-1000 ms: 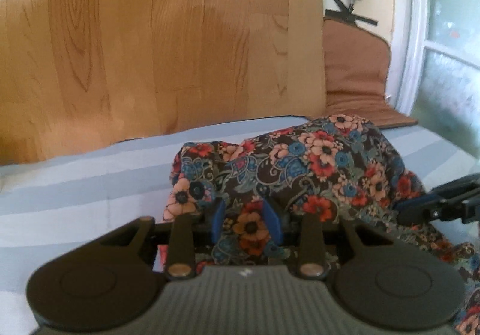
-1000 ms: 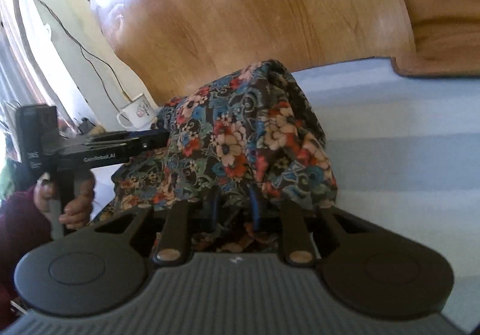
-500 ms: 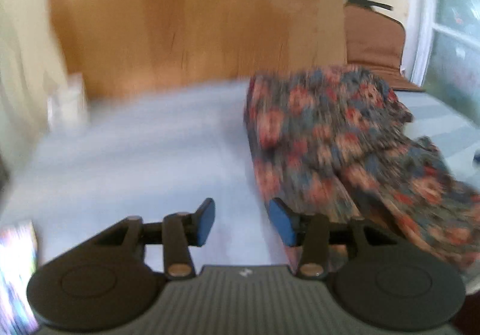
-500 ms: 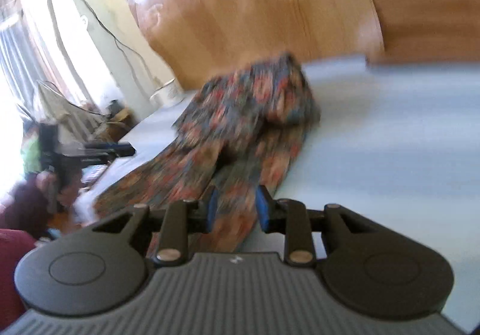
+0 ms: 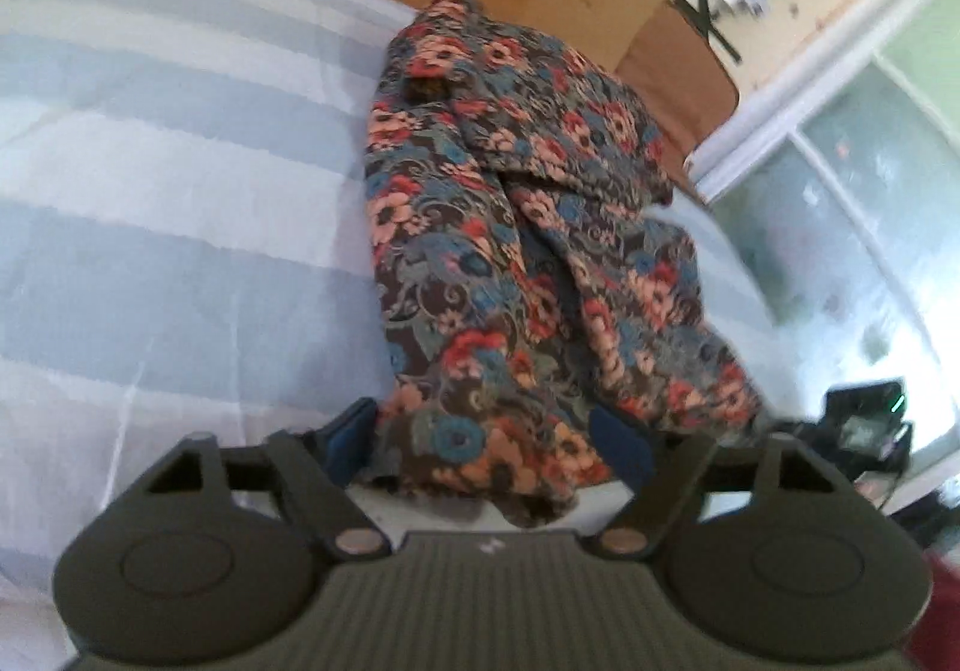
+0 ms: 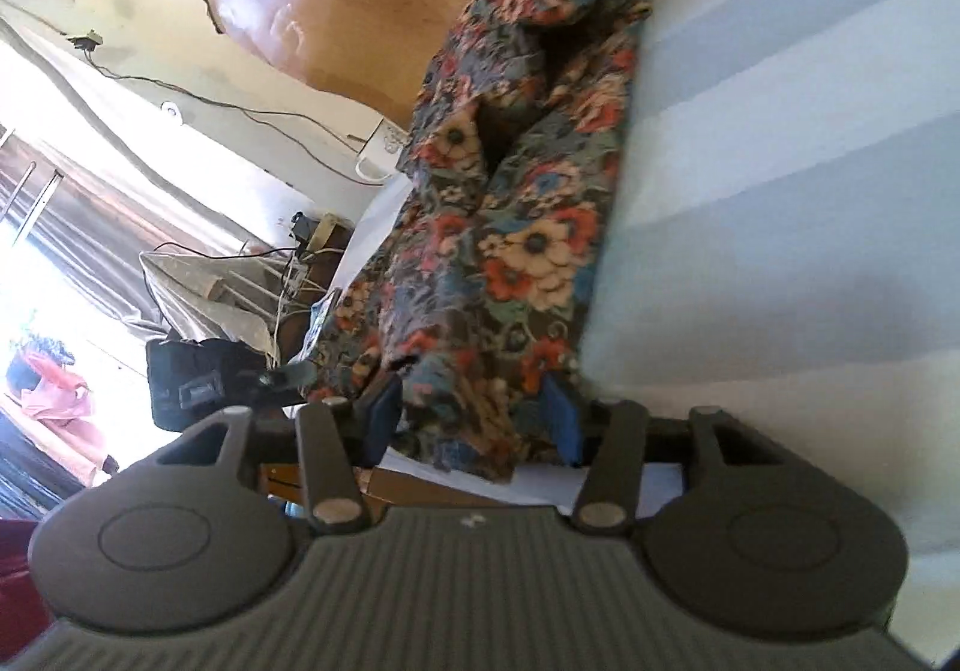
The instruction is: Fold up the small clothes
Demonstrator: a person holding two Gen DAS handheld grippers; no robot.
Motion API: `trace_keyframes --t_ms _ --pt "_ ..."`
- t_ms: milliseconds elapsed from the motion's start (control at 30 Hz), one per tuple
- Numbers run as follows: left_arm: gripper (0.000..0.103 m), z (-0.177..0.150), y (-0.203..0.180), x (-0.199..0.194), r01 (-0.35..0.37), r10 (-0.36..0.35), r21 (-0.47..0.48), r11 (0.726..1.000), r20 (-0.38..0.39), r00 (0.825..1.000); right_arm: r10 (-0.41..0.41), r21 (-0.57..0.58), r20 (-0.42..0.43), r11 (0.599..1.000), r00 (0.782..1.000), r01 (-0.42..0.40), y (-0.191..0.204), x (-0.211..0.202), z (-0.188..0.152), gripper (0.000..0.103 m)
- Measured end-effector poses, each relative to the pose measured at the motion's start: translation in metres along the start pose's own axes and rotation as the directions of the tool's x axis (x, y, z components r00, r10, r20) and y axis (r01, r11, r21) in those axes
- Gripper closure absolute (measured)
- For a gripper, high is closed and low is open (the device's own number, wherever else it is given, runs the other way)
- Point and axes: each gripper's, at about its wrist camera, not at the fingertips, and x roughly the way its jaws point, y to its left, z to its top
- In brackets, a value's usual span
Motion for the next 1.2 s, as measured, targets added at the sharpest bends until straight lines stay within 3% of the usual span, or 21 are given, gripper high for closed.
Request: trace_keyframes --t_ms 33,67,133,200,333,433,533,600,667,733,800,867,1033,1100,1133,1167,1200 --pt "0.067 -0.001 -0.006 0.002 -0.030 0.030 0.028 0.999 -0.002 1.000 0.005 -0.004 -0.015 1.000 1.000 -0.005 0.002 0.007 0.002 0.057" --pt "0.077 -0.001 -0.008 0.004 -0.039 0.039 0.032 0.999 -0.015 0.999 -0.005 -0.006 -0.030 1.000 1.000 0.005 0.004 0.015 0.003 0.070" --pt "0.088 0.005 -0.010 0.005 -0.022 0.022 0.013 1.000 -0.036 0.999 -0.024 -0.016 -0.055 1.000 0.998 0.023 0.009 0.026 0.005 0.079" --pt "0.089 0.013 -0.017 -0.005 0.013 -0.012 0.013 1.000 -0.018 1.000 -0.011 -0.061 -0.060 0.998 0.998 0.008 0.022 0.028 0.015 0.083" --pt "0.089 0.053 -0.038 -0.033 0.114 -0.117 0.038 0.993 0.119 0.986 0.067 -0.167 0.009 0.984 0.998 -0.065 0.058 0.018 0.049 0.084" --pt "0.089 0.102 -0.056 -0.030 0.128 -0.141 0.081 0.988 0.182 0.973 0.100 -0.225 0.100 0.972 0.990 -0.075 0.082 0.019 0.099 0.084" --pt "0.088 0.160 -0.067 -0.012 0.113 -0.136 0.113 0.987 0.227 0.964 0.071 -0.225 0.186 0.974 0.980 -0.028 0.088 0.034 0.156 0.085" --pt "0.088 0.202 -0.064 0.013 0.115 -0.130 0.079 0.990 0.226 0.965 0.021 -0.179 0.233 0.984 0.972 0.021 0.081 0.051 0.197 0.085" --pt "0.085 0.240 -0.052 0.046 0.053 -0.056 0.017 0.998 0.220 0.974 -0.074 -0.102 0.275 0.989 0.959 0.105 0.062 0.074 0.235 0.084" --pt "0.082 0.270 -0.027 0.093 -0.006 0.018 -0.070 0.998 0.165 0.986 -0.171 0.056 0.271 0.985 0.947 0.162 0.022 0.099 0.264 0.084" --pt "0.082 0.283 0.001 0.137 -0.052 0.066 -0.155 0.987 0.090 0.994 -0.218 0.201 0.234 0.964 0.947 0.173 -0.021 0.124 0.277 0.084" --pt "0.081 0.282 0.026 0.159 -0.031 0.053 -0.235 0.971 0.091 0.994 -0.169 0.333 0.259 0.940 0.951 0.077 -0.059 0.134 0.271 0.084" --pt "0.080 0.281 0.054 0.160 0.090 -0.049 -0.314 0.945 0.135 0.990 -0.022 0.435 0.341 0.890 0.940 -0.136 -0.093 0.128 0.256 0.082" --pt "0.080 0.282 0.055 0.160 0.088 -0.046 -0.324 0.942 0.135 0.990 -0.012 0.458 0.409 0.868 0.912 -0.193 -0.092 0.119 0.251 0.069" --pt "0.080 0.282 0.052 0.160 0.076 -0.035 -0.319 0.945 0.133 0.990 -0.022 0.433 0.479 0.876 0.878 -0.214 -0.087 0.102 0.254 0.051" --pt "0.080 0.282 0.051 0.159 0.070 -0.029 -0.313 0.947 0.133 0.991 -0.023 0.391 0.555 0.890 0.832 -0.236 -0.079 0.086 0.251 0.045" --pt "0.080 0.279 0.049 0.158 0.065 -0.024 -0.307 0.950 0.134 0.991 -0.009 0.345 0.618 0.902 0.786 -0.261 -0.072 0.069 0.249 0.045"
